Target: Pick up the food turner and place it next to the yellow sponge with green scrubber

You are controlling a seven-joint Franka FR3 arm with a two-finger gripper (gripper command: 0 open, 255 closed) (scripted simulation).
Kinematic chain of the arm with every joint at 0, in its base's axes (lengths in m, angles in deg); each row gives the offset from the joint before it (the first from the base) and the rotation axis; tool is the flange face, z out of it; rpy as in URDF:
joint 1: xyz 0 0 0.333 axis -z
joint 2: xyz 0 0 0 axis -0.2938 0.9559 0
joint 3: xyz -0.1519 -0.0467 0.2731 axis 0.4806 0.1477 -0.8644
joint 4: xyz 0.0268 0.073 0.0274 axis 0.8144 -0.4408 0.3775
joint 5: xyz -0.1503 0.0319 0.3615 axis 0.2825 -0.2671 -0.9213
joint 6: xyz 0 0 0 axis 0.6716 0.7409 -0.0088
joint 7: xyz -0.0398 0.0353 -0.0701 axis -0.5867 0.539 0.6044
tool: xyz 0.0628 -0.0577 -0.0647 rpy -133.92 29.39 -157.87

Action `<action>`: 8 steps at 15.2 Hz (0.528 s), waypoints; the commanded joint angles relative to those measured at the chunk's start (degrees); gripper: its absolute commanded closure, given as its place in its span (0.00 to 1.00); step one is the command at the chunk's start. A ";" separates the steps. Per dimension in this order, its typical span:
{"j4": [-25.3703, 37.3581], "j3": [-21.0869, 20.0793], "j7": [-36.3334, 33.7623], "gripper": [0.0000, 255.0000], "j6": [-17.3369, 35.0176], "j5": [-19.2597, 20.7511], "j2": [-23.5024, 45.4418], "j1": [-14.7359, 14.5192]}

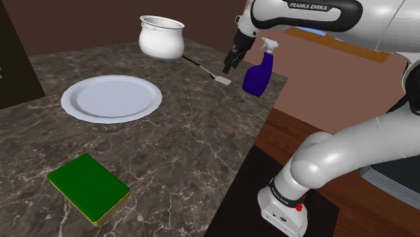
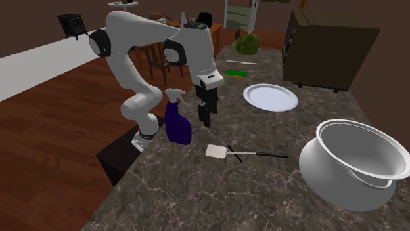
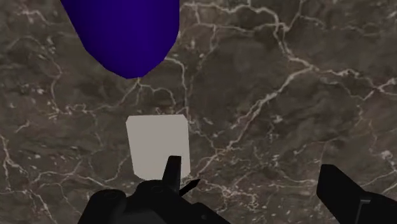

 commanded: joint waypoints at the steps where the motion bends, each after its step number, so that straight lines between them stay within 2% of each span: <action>1: 2.78 0.88 1.64 0.00 1.86 -0.46 4.03 -0.27; 8: 14.62 3.38 7.56 0.00 6.37 -3.63 18.77 -0.91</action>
